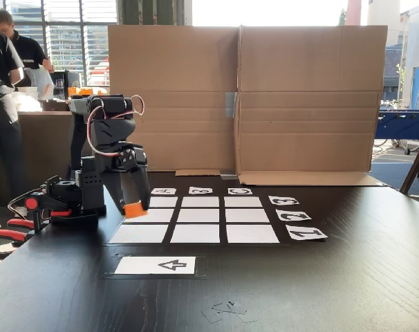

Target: Pick up the round, orange token and place it in the grid on square A3.

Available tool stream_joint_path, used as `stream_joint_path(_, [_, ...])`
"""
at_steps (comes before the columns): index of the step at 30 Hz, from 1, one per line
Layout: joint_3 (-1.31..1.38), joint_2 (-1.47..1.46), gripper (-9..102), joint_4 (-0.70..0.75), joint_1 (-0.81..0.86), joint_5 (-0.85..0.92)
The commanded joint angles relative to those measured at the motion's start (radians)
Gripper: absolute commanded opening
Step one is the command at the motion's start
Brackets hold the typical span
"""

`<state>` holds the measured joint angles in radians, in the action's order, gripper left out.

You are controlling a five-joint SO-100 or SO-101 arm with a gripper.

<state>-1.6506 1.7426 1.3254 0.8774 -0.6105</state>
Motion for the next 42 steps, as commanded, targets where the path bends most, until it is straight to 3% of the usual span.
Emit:
stream_joint_path(1, [-0.107, 0.209, 0, 0.025, -0.040, 0.087])
stream_joint_path(8, [-0.233, 0.436, 0, 0.146, -0.202, 0.195])
stream_joint_path(16, [-0.328, 0.640, 0, 0.232, -0.518, 0.178])
stream_joint_path(26, [-0.431, 0.813, -1, 0.244, -0.999, -0.025])
stream_joint_path(42, [-0.537, 0.808, -1, 0.179, -1.414, -0.187])
